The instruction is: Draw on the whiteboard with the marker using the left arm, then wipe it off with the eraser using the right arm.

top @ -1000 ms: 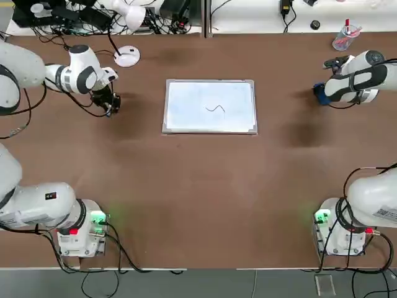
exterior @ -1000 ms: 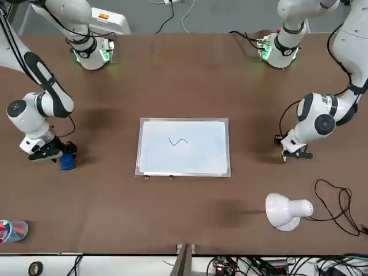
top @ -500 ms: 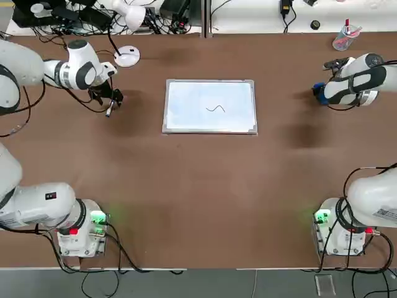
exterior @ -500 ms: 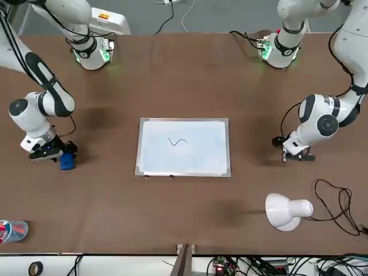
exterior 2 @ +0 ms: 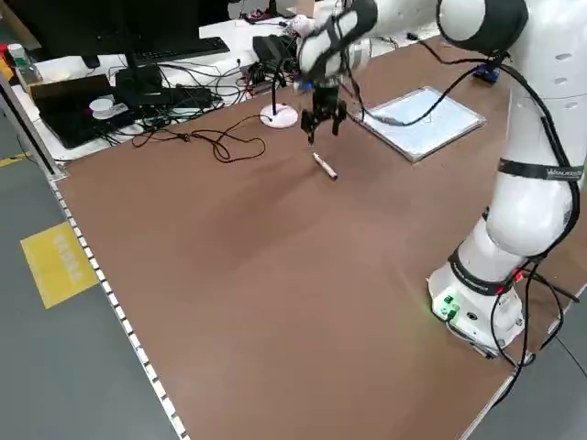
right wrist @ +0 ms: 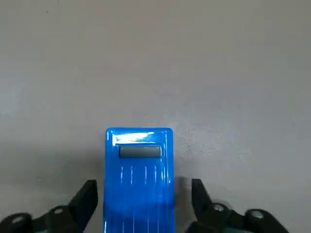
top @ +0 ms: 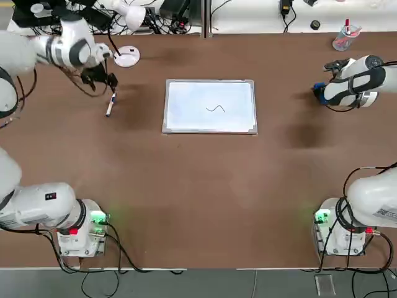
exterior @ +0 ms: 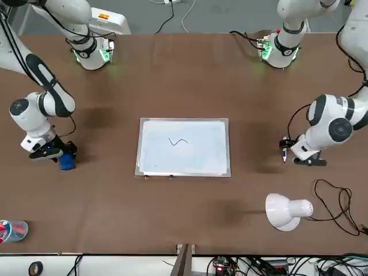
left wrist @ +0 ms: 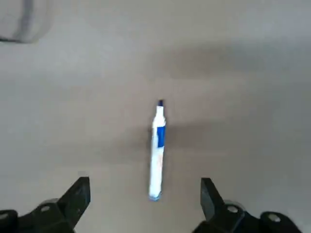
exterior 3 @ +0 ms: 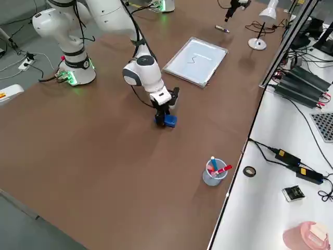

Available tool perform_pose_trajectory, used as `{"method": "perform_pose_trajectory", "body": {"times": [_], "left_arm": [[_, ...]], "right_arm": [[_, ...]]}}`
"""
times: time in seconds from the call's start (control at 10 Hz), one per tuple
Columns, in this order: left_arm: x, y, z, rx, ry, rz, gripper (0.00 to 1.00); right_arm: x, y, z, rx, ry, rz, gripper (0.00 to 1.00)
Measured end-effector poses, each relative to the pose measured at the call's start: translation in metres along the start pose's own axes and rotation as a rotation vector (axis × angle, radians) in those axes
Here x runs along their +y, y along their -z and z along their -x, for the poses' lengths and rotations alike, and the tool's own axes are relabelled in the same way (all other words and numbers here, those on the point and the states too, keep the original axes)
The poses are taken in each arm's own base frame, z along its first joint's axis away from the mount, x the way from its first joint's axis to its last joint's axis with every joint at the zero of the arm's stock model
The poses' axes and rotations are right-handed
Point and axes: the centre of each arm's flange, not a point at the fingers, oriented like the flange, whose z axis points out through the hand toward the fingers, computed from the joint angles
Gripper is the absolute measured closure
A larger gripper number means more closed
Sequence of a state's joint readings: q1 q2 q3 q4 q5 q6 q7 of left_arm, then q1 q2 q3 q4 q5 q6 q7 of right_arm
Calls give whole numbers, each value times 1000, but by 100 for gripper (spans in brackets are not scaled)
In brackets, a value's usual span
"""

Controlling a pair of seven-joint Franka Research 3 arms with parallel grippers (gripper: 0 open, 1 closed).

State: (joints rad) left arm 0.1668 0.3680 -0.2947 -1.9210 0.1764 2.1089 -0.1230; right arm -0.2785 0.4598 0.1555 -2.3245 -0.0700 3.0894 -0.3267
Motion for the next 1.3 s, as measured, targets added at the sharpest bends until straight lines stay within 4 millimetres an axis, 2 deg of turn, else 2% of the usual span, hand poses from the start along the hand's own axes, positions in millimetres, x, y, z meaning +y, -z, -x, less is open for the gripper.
{"method": "perform_pose_trajectory", "body": {"times": [0.2, 0.3, 0.6, 0.8, 1.0, 1.3], "left_arm": [[-2, 63, -1, 24, 9, -26, 0], [-5, 92, 2, 49, 16, -37, 0], [-9, 175, 24, 144, 37, -68, 0], [-7, 224, 54, 174, 55, -79, 0], [-1, 264, 91, 173, 76, -50, 0], [4, 300, 134, 175, 91, -40, 0]], "right_arm": [[0, 0, 0, 0, 0, 0, 41], [0, 0, 0, 0, 0, 0, 45], [0, 0, 0, 0, -15, 0, 45], [-9, 2, -6, -1, -54, -8, 45], [-38, 11, -34, -26, -99, -28, 45], [-106, 52, -100, -80, -187, -51, 45]]}}
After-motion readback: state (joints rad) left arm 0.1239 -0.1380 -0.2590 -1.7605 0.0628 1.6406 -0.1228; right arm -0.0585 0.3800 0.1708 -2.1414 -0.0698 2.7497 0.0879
